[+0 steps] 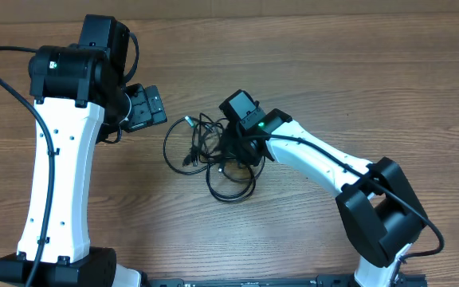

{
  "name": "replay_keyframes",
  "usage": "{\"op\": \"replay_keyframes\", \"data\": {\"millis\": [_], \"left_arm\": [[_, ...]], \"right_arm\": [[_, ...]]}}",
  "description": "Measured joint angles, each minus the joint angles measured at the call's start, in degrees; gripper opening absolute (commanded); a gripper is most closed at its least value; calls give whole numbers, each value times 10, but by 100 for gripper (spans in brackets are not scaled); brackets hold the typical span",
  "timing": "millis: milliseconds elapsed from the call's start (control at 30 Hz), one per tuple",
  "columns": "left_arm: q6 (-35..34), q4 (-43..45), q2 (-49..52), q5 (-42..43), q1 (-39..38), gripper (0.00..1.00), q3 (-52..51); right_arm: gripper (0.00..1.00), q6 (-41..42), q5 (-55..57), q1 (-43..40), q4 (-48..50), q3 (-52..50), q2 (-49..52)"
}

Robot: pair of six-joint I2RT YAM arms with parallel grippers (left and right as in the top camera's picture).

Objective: Untangle cables
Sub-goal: 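Close the right gripper on cable strands in the tangle, then lift the grasped strands with the right gripper and pull back-right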

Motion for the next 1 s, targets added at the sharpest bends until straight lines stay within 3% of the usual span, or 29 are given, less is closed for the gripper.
{"op": "replay_keyframes", "data": {"millis": [367, 600, 767, 1000], "left_arm": [[2, 0, 0, 0, 0, 100, 0], [2, 0, 0, 0, 0, 100, 0], [2, 0, 0, 0, 0, 100, 0], [2, 0, 0, 0, 0, 100, 0]], "right_arm": [[4, -149, 3, 0, -80, 73, -19], [4, -296, 6, 7, -115, 171, -137], [4, -339, -6, 11, -122, 183, -206], [4, -365, -35, 14, -139, 166, -199]]}}
